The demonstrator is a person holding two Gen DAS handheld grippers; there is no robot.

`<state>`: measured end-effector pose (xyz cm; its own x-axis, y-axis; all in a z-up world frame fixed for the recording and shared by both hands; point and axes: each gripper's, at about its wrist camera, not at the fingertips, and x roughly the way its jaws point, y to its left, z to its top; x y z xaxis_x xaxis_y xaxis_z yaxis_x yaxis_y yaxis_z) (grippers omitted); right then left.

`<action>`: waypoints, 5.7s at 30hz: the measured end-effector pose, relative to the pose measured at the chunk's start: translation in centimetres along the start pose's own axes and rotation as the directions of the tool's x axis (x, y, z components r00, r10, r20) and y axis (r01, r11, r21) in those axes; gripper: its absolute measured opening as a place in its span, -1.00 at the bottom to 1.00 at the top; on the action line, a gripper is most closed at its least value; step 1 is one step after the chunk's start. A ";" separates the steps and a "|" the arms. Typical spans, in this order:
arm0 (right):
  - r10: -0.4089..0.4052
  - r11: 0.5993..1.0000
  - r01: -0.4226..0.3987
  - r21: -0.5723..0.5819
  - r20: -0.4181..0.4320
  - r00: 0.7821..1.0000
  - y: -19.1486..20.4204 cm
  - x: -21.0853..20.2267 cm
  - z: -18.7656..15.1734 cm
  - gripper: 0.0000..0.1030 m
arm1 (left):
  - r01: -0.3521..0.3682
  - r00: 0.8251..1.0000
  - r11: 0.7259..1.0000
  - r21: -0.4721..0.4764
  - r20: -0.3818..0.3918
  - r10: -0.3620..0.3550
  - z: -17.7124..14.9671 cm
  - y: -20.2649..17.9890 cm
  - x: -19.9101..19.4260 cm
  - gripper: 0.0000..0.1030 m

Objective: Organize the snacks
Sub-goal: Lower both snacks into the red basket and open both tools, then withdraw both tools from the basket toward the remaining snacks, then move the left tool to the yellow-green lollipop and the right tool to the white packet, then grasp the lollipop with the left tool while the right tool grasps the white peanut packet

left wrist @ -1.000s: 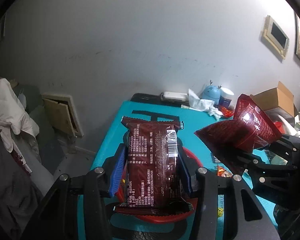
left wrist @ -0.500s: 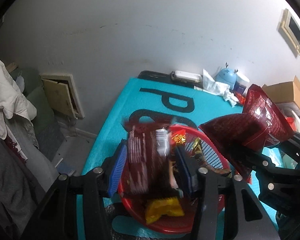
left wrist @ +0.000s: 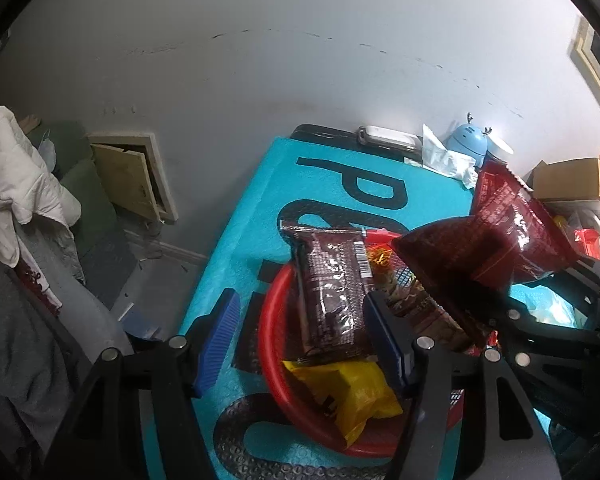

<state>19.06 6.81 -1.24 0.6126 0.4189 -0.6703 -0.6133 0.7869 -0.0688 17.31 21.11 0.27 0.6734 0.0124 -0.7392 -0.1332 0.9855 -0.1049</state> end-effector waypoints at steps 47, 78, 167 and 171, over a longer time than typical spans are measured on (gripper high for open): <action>-0.056 0.998 0.054 0.021 0.146 0.988 -0.6 -8.8 0.3 0.15 | -0.005 0.994 0.998 0.057 0.113 -0.001 0.0 -4.4 -8.5 0.22; -0.181 0.974 0.153 0.168 0.162 0.970 -3.6 -19.6 -8.9 0.15 | 0.198 0.975 0.957 0.212 0.061 -0.215 -5.6 -14.2 -12.2 0.22; 0.150 0.914 -0.066 0.401 -0.181 0.972 -5.0 2.1 -9.3 0.27 | 0.245 0.970 0.968 0.061 -0.015 -0.244 -8.3 -7.6 -3.4 -0.55; 0.140 0.918 -0.061 0.392 -0.177 0.974 -5.1 1.6 -9.9 -0.34 | 0.248 0.969 0.967 0.061 -0.016 -0.247 -8.4 -7.4 -3.5 -0.55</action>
<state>18.25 -0.99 -9.24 0.4229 0.4380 -0.7933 -0.4044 0.8746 0.2673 9.81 12.35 -1.93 0.6739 -0.2342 -0.7007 0.0821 0.9663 -0.2441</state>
